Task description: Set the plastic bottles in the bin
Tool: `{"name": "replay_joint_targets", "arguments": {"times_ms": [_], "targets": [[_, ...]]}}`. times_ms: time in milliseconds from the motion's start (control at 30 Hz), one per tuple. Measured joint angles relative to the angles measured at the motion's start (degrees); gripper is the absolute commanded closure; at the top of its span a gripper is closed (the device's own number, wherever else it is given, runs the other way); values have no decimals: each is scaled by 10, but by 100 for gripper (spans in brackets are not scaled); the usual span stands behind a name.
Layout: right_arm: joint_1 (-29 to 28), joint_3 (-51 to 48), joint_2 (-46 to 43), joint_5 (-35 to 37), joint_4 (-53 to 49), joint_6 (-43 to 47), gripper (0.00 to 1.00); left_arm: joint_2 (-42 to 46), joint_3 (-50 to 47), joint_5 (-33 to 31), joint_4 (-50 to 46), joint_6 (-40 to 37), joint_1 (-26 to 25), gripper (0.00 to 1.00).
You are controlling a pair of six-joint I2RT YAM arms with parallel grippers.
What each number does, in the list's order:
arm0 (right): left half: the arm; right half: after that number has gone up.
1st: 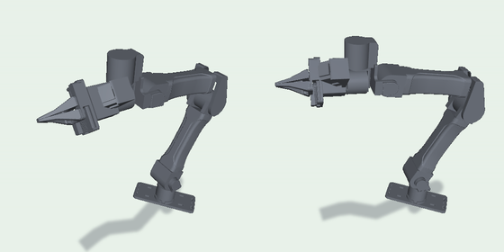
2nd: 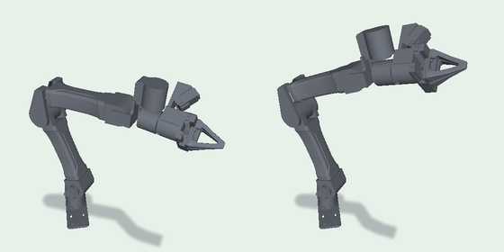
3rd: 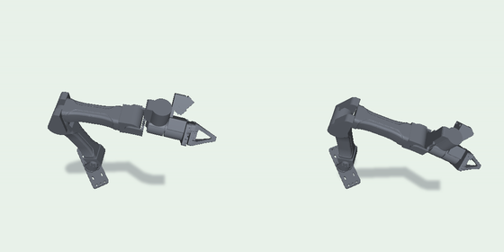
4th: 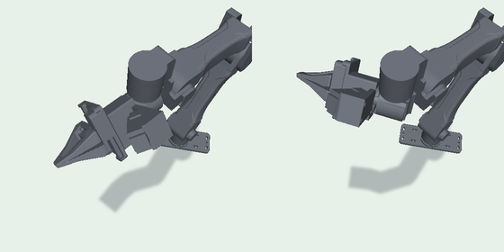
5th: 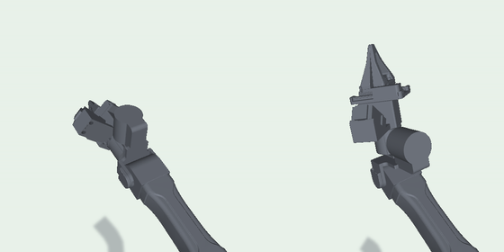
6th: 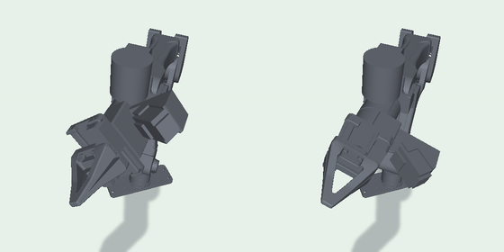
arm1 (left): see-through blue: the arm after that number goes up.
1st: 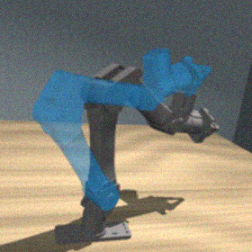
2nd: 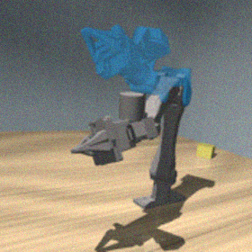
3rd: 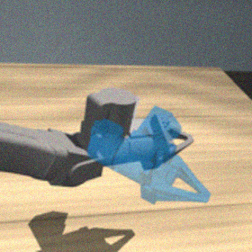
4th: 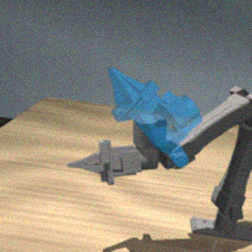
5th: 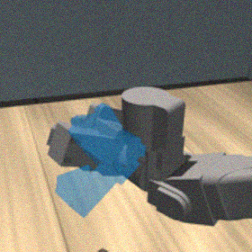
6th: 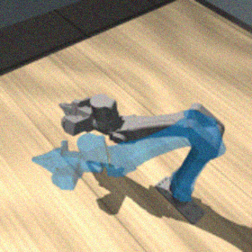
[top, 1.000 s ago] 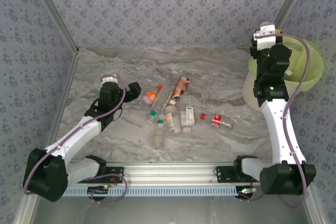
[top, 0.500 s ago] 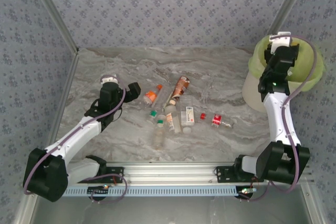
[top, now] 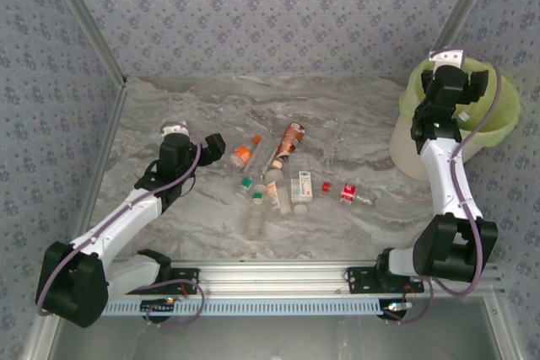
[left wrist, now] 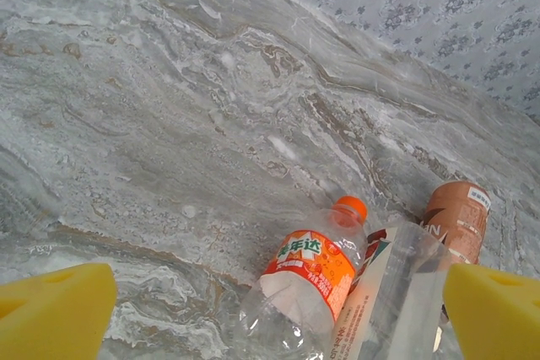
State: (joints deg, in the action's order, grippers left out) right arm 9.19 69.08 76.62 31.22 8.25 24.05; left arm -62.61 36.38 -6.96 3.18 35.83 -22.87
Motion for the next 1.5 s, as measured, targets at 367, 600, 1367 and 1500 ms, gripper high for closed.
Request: {"name": "replay_joint_targets", "arguments": {"times_ms": [367, 600, 1367, 1500], "targets": [[3, 55, -46, -61, -150, -150, 0, 0, -2, 0, -2, 5, 1, 1], [-21, 56, -92, -224, -257, -176, 0, -2, -2, -1, -5, 20, 4, 0], [-284, -98, 68, -362, -551, 121, 0, 7, -1, 40, -80, 48, 4, 1], [-293, -108, 113, -328, -575, 140, 0, 7, -1, 39, -83, 48, 4, 1]]}}
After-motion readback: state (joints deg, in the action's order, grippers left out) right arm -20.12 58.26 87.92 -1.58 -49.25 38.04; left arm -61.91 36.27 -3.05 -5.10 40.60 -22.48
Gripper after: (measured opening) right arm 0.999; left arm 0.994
